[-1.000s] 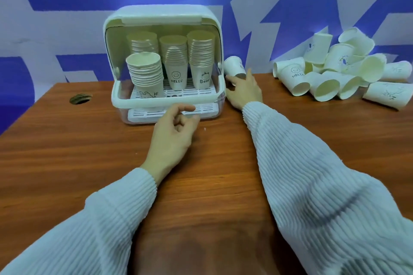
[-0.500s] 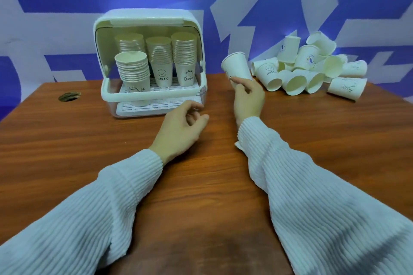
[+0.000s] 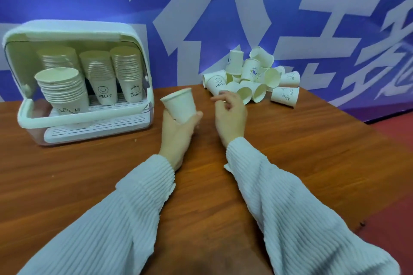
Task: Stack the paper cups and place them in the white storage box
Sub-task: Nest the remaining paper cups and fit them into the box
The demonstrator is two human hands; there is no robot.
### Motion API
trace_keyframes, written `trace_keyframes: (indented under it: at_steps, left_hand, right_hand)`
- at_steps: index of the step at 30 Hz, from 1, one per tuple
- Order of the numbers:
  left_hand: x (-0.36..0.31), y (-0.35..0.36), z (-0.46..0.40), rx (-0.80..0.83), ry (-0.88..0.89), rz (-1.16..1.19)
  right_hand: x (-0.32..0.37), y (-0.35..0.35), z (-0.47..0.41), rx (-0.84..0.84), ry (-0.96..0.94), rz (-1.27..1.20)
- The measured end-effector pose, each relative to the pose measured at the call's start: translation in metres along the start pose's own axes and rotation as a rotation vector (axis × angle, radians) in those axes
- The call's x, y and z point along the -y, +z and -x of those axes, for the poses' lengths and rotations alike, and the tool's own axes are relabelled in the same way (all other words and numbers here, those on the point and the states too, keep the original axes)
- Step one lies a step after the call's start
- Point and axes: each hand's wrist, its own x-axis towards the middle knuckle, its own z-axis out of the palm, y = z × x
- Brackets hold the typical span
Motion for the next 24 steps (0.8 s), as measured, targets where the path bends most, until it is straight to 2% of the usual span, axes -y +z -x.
trace_keyframes:
  at_steps: [1, 3, 6, 9, 13, 19, 24]
  left_hand:
    - [0.002, 0.002, 0.003, 0.034, 0.066, -0.154]
    - [0.004, 0.008, 0.011, 0.123, 0.157, -0.354]
    - [0.002, 0.011, 0.014, 0.2, 0.168, -0.393]
    - [0.003, 0.008, 0.011, 0.165, 0.162, -0.368]
    - [0.004, 0.008, 0.01, 0.148, 0.163, -0.375]
    - [0.001, 0.006, 0.011, 0.11, 0.16, -0.406]
    - [-0.005, 0.007, 0.02, 0.098, 0.126, -0.387]
  right_hand:
    - [-0.011, -0.005, -0.014, -0.05, 0.026, 0.073]
    - [-0.034, -0.011, -0.036, -0.039, 0.144, 0.29]
    - [-0.053, -0.008, -0.053, 0.113, 0.267, 0.681]
    - [-0.058, 0.001, -0.064, 0.287, 0.238, 0.831]
    - [-0.064, 0.005, -0.071, 0.356, 0.272, 0.853]
    - [-0.043, -0.009, -0.051, 0.063, 0.11, 0.744]
    - [-0.021, -0.026, -0.018, -0.022, 0.076, 0.629]
